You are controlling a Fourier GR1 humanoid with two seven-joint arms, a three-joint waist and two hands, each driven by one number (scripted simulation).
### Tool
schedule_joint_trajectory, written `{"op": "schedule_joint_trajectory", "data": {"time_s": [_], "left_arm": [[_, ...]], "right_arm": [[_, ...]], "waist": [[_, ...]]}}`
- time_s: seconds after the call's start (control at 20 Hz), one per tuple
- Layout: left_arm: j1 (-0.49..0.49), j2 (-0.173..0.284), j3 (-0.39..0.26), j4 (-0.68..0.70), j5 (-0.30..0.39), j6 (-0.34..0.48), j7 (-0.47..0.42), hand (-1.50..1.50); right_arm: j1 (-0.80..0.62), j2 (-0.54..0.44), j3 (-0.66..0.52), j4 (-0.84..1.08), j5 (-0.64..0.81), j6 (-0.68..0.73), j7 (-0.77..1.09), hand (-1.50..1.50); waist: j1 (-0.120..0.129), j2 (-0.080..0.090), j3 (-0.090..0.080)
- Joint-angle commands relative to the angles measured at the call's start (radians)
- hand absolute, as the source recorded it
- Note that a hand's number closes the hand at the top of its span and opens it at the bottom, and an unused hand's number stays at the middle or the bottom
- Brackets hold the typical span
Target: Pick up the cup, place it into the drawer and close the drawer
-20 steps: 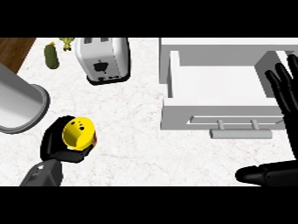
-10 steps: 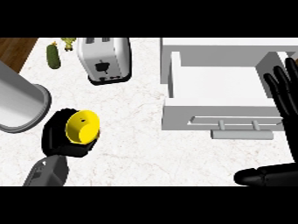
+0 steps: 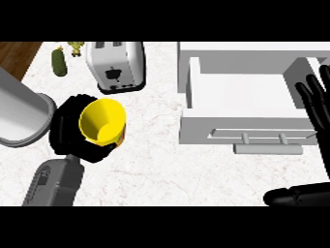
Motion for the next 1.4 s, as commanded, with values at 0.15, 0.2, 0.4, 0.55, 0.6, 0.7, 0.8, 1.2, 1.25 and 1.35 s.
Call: {"op": "schedule_joint_trajectory", "data": {"time_s": [0.15, 0.2, 0.4, 0.55, 0.6, 0.7, 0.8, 1.2, 1.25, 1.35], "left_arm": [[-0.093, -0.036, -0.101, -0.203, 0.049, 0.173, 0.218, 1.50], [-0.092, -0.036, -0.199, -0.239, 0.035, 0.257, 0.216, 1.50], [-0.277, -0.025, -0.088, -0.218, 0.002, 0.262, 0.368, 1.50], [-0.386, -0.019, -0.075, -0.124, -0.003, 0.274, 0.363, 1.50], [-0.348, -0.034, -0.106, -0.200, -0.028, 0.312, 0.395, 1.50], [-0.440, -0.037, -0.161, -0.147, -0.034, 0.414, 0.431, 1.50], [-0.497, -0.037, -0.132, -0.154, -0.058, 0.405, 0.497, 1.50], [-0.641, -0.037, -0.132, 0.083, -0.050, 0.424, 0.444, 1.50], [-0.647, -0.037, -0.124, 0.082, -0.067, 0.400, 0.446, 1.50], [-0.693, -0.037, -0.156, 0.154, -0.064, 0.445, 0.437, 1.50]], "right_arm": [[0.037, -0.007, -0.014, -0.019, -0.014, 0.020, -0.011, -1.50], [-0.004, 0.042, 0.067, -0.021, 0.058, -0.037, 0.017, -1.50], [0.031, 0.011, -0.001, -0.002, 0.005, 0.012, -0.044, -1.50], [0.078, 0.038, 0.057, -0.022, 0.071, 0.004, -0.059, -1.50], [-0.022, 0.002, -0.010, 0.024, 0.026, -0.007, -0.022, -1.50], [0.051, 0.004, 0.017, -0.039, 0.003, 0.028, -0.017, -1.50], [0.006, 0.001, -0.011, 0.052, 0.017, 0.021, -0.054, -1.50], [0.018, 0.012, -0.005, 0.043, 0.025, 0.016, -0.072, -1.50], [0.035, 0.023, 0.015, 0.039, 0.041, 0.014, -0.077, -1.50], [0.005, 0.020, 0.014, 0.024, 0.032, 0.002, -0.042, -1.50]], "waist": [[-0.009, 0.002, -0.001], [-0.007, 0.001, -0.001], [-0.013, 0.004, 0.000], [-0.017, 0.005, -0.001], [-0.009, 0.004, -0.001], [-0.020, 0.004, 0.000], [-0.012, 0.005, 0.000], [-0.017, 0.005, -0.001], [-0.016, 0.005, -0.001], [-0.019, 0.006, -0.001]]}}
